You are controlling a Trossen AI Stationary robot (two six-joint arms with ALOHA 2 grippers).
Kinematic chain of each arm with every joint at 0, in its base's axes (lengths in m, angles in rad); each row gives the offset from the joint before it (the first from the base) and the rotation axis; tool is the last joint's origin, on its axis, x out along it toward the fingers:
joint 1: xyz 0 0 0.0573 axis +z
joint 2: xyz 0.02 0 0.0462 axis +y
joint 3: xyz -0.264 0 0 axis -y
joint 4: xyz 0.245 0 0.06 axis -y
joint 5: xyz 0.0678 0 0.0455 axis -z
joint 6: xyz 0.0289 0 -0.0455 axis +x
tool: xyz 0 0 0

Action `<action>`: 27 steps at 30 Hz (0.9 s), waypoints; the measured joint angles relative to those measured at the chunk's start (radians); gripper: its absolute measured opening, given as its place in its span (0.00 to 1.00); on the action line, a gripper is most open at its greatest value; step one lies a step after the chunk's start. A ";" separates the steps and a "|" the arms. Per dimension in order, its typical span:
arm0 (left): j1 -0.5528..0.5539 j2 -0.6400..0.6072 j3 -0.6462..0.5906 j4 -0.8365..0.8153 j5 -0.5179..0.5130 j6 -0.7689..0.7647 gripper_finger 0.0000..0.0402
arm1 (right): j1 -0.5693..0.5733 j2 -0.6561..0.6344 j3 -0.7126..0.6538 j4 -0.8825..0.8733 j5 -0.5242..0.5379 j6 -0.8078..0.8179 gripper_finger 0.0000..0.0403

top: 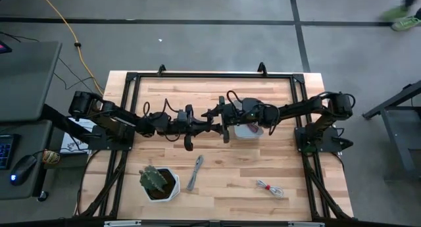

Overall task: Pick and place USB-C Cables
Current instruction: Put the black charger cable into the gray bin

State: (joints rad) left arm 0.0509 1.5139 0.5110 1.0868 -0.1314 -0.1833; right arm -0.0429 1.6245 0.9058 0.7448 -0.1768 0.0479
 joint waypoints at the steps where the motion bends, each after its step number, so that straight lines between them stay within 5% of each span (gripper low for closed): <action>1: 0.000 0.000 0.000 0.000 0.000 0.000 0.00 | 0.000 0.000 0.000 0.000 0.000 0.000 0.51; 10: 0.000 0.000 0.000 0.000 -0.001 0.000 0.00 | 0.000 0.000 0.000 -0.017 0.004 0.003 0.46; 19: 0.001 0.000 0.000 0.000 -0.003 -0.005 0.00 | 0.000 -0.001 0.000 -0.017 0.003 0.006 0.08; 27: 0.001 0.000 0.000 0.000 -0.003 -0.008 0.01 | 0.000 -0.001 0.000 -0.018 0.002 0.023 0.09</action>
State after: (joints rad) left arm 0.0517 1.5139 0.5106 1.0870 -0.1345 -0.1913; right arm -0.0429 1.6238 0.9058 0.7273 -0.1745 0.0704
